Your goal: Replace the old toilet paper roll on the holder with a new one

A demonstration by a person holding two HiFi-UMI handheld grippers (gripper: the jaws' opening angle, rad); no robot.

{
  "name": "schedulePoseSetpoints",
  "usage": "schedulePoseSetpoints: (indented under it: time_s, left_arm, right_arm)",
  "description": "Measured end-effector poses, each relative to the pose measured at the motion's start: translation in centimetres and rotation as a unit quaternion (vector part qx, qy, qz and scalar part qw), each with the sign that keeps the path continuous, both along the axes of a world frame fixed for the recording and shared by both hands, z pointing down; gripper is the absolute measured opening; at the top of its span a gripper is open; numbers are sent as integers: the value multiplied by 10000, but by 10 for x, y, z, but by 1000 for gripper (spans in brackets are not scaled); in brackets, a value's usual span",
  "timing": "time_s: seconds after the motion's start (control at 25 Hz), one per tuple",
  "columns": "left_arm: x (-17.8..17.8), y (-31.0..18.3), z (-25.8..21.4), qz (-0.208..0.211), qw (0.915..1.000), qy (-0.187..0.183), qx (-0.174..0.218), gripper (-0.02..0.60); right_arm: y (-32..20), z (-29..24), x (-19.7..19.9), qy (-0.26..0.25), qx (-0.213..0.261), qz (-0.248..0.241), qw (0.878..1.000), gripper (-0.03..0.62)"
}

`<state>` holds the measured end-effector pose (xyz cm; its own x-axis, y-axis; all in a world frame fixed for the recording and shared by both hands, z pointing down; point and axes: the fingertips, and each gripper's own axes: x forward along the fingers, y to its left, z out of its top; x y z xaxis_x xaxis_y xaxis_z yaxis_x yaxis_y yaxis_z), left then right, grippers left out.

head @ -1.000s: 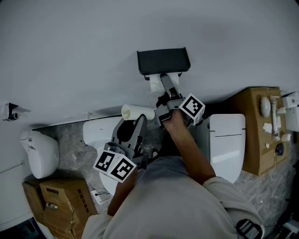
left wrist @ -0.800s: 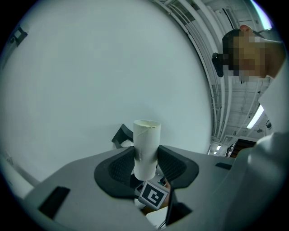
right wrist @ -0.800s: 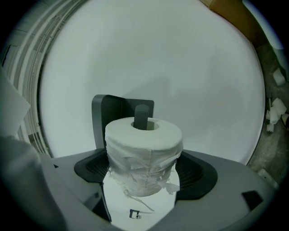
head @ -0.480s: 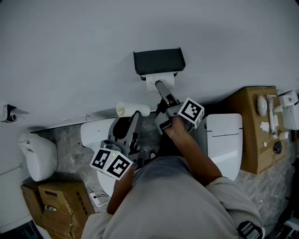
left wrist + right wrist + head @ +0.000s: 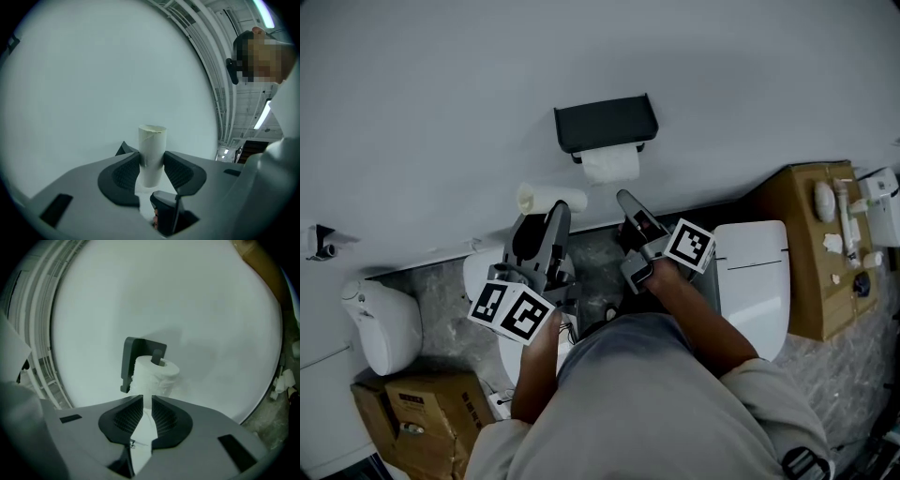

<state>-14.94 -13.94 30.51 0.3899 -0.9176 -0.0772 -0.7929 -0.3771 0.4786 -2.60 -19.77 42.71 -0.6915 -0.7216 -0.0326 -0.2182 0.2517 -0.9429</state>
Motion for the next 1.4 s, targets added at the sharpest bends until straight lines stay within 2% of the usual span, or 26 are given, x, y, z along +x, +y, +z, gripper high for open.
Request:
schedulePoseSetpoints:
  time_s: [0.16, 0.48, 0.72, 0.84, 1.08, 1.28, 1.4]
  left_arm:
    - [6, -19, -20, 112, 9996, -176, 191, 155]
    - [29, -59, -44, 502, 9957, -696, 354, 155]
    - [36, -89, -52, 647, 9907, -1155, 323, 155]
    - [42, -106, -50, 734, 9847, -1569, 172, 155]
    - [54, -142, -42, 758, 9663, -2461, -24, 155]
    - [61, -158, -25, 875, 9587, -2697, -208, 155]
    - [60, -158, -27, 835, 9589, -2708, -162, 156]
  right_arm:
    - [9, -10, 4, 23, 363, -236, 9991, 18]
    - [17, -14, 23, 24, 490, -267, 9984, 17]
    - [13, -23, 46, 72, 666, -198, 9976, 17]
    - [11, -27, 62, 73, 685, -147, 9975, 17]
    - [5, -58, 93, -32, 862, -147, 9962, 17]
    - [-1, -83, 107, -28, 1099, -75, 9939, 15]
    - [-2, -91, 109, -88, 1151, -44, 9933, 15]
